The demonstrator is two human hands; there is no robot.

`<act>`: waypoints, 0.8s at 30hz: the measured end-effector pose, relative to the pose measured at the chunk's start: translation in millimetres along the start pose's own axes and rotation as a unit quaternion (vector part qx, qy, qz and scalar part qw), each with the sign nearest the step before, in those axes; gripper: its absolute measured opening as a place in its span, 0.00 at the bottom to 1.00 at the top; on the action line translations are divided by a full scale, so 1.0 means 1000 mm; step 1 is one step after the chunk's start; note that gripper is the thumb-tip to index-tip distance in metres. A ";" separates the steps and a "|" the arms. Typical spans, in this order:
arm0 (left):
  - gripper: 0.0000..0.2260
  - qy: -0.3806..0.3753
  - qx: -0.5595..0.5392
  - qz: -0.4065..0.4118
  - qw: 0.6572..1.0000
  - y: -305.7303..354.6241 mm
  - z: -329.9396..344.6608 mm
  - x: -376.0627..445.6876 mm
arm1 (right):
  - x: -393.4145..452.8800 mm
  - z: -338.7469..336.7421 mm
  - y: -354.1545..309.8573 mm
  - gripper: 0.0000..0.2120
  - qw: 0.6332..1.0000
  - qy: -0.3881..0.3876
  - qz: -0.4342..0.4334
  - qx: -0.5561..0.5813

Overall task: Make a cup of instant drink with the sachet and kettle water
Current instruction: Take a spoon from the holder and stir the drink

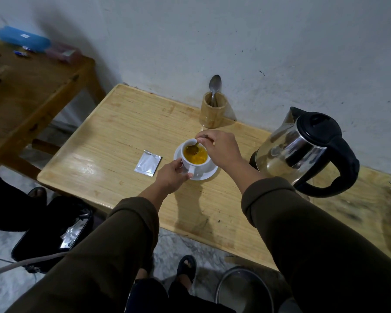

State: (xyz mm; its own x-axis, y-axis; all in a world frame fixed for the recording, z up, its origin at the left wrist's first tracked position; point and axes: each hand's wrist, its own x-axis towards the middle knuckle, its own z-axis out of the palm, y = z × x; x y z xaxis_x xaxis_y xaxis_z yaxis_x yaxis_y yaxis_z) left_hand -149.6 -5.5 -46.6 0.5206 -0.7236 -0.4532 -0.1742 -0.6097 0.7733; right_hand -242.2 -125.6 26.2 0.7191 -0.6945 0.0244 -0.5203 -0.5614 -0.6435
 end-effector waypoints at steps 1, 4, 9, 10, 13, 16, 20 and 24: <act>0.27 -0.002 0.002 0.001 1.000 0.000 0.000 0.000 | 0.000 0.001 -0.001 0.09 1.000 -0.001 0.004 0.011; 0.27 -0.007 0.006 0.006 1.000 0.001 0.000 -0.001 | 0.001 0.000 -0.001 0.09 1.000 -0.011 0.019 0.018; 0.26 -0.008 0.008 0.007 1.000 0.000 0.000 0.000 | 0.004 -0.006 0.003 0.09 0.999 -0.008 0.014 -0.030; 0.25 -0.008 0.008 0.005 1.000 0.000 -0.001 0.000 | 0.004 -0.007 0.003 0.09 0.999 -0.006 0.013 -0.036; 0.25 -0.004 0.001 -0.002 1.000 0.000 -0.001 0.001 | 0.004 -0.006 0.005 0.10 0.999 0.003 0.013 -0.033; 0.24 -0.001 -0.001 -0.005 1.000 0.000 -0.001 0.001 | 0.002 -0.003 0.004 0.10 1.000 0.007 0.015 -0.014; 0.23 0.000 -0.005 -0.003 1.000 0.000 -0.001 0.001 | 0.003 0.001 0.001 0.08 1.000 -0.001 -0.005 -0.001; 0.23 -0.005 -0.007 -0.006 1.000 0.000 0.000 0.001 | 0.005 0.002 -0.001 0.08 1.000 -0.015 -0.004 -0.011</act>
State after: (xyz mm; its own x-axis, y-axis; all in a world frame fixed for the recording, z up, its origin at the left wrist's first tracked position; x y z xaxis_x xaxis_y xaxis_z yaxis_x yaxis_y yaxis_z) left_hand -148.8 -5.9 -47.2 0.5143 -0.7191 -0.4673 -0.1560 -0.6142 0.7736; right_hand -237.7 -128.0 25.4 0.7367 -0.6761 0.0076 -0.5239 -0.5779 -0.6257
